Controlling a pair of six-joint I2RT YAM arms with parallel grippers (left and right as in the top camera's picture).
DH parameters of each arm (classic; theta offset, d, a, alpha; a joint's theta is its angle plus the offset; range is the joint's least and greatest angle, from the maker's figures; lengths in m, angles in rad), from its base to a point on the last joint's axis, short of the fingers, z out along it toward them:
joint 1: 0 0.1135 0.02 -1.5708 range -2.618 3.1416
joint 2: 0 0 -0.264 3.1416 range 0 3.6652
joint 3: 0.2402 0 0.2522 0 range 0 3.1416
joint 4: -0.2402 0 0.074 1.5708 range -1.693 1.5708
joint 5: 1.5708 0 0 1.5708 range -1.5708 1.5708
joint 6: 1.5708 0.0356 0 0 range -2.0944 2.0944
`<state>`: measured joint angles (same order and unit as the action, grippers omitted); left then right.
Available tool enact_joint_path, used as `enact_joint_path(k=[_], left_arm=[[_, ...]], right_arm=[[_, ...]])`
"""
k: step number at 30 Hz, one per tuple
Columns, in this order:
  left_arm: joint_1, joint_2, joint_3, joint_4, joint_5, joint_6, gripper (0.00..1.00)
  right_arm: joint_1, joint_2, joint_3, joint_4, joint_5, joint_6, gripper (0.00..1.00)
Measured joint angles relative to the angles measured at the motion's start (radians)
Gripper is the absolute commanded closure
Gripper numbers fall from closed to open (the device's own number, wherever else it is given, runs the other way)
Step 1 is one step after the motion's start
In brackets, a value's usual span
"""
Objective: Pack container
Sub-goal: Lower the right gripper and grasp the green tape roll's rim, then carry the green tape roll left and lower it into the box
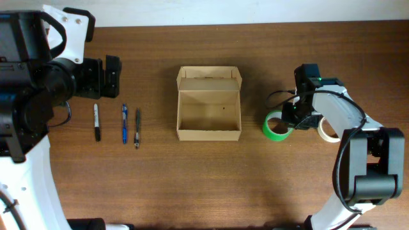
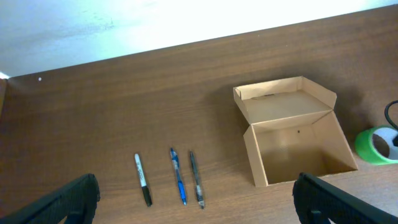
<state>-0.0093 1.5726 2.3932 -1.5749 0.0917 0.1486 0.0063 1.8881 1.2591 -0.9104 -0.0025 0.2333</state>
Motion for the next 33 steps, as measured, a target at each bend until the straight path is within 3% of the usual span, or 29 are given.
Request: enact_joint_path(k=[8,12,16,24,28,33], left_arm=[[0.000,0.000,0.000,0.000,0.000,0.000,0.01],[0.000,0.000,0.000,0.001,0.000,0.000,0.01],[0.000,0.000,0.000,0.008,0.000,0.000,0.01],[0.000,0.000,0.000,0.009,-0.003,0.000,0.01],[0.000,0.000,0.000,0.009,-0.003,0.000,0.01],[0.000,0.000,0.000,0.009,-0.003,0.000,0.01]], right_arm=[[0.000,0.000,0.001,-0.005,0.001,0.028,0.96],[0.002,-0.002,0.035,-0.092,0.003,0.039,0.96],[0.026,-0.044,0.198,-0.154,0.031,0.035,0.96],[0.158,-0.140,0.729,-0.154,0.058,-0.002,0.96],[0.238,-0.116,0.759,-0.193,0.058,-0.007,0.96],[0.367,0.056,0.748,-0.220,0.050,-0.006,0.96]])
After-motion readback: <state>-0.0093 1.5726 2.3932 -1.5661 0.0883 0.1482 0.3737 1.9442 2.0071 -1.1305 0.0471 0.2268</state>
